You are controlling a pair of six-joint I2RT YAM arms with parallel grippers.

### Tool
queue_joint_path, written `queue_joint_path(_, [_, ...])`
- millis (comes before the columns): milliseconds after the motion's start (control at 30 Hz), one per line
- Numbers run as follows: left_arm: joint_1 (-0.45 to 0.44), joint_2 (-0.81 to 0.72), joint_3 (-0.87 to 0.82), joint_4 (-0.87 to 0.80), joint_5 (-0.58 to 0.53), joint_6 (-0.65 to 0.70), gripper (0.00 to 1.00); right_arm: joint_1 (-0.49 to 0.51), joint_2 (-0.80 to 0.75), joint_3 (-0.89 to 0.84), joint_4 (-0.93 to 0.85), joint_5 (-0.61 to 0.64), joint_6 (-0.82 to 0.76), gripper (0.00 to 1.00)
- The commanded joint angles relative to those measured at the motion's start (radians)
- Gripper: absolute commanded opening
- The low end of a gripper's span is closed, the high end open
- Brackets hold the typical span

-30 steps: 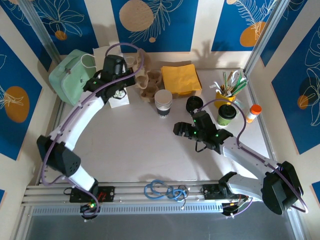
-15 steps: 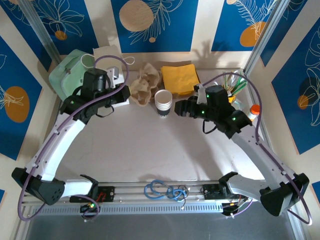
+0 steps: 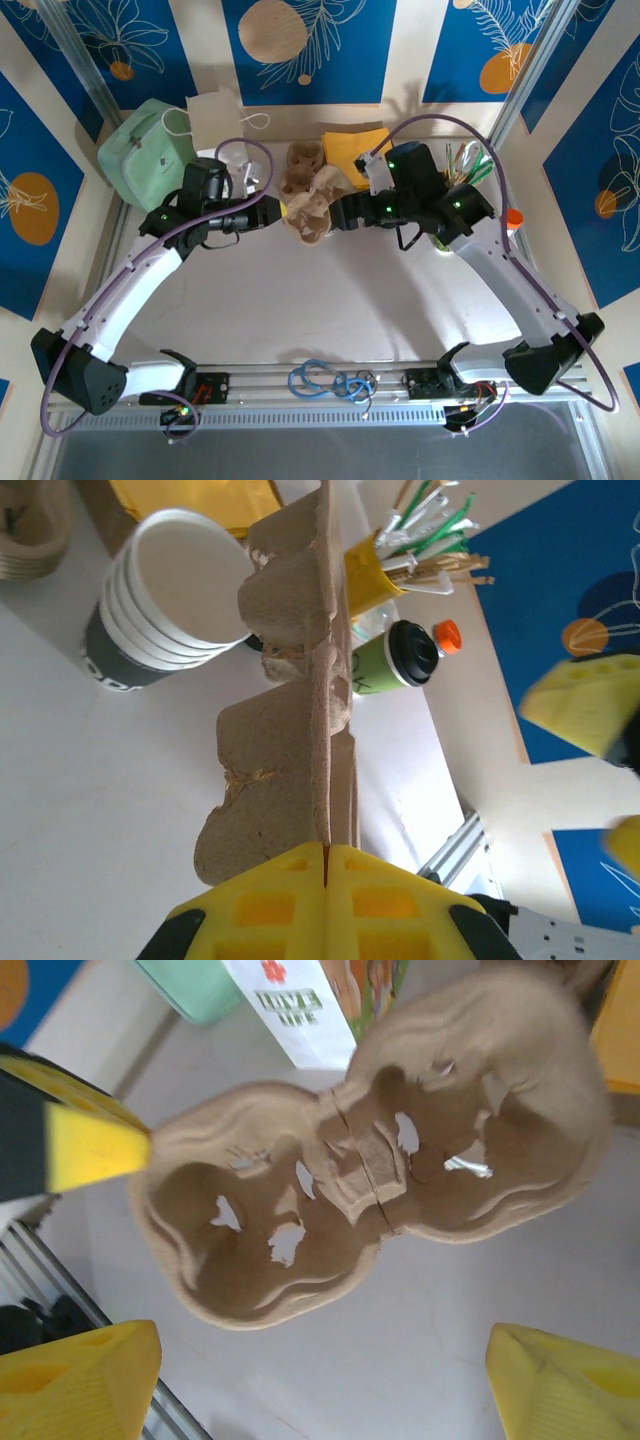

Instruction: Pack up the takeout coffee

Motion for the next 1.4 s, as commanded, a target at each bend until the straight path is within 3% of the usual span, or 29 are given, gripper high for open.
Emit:
queue_joint_path(0, [-0.023,0.022,0.018,0.046,0.075,-0.001,0.0,0.026,0.028,0.027,-0.051,0.047,-0.071,0.85])
queue_joint_path(333, [-0.053,0.037,0.013,0.09,0.126,-0.019,0.0,0.042,0.111,0.044,-0.045,0.119,-0.143,0.82])
queue_joint_path(1067, [-0.061,0.036,0.011,0.117,0.152,-0.023,0.0,0.014,0.165,0.011,0.003,0.115,-0.189,0.6])
queue_joint_path(1367, [-0.061,0.035,0.014,0.118,0.154,-0.025,0.0,0.003,0.179,0.008,0.004,0.116,-0.196,0.56])
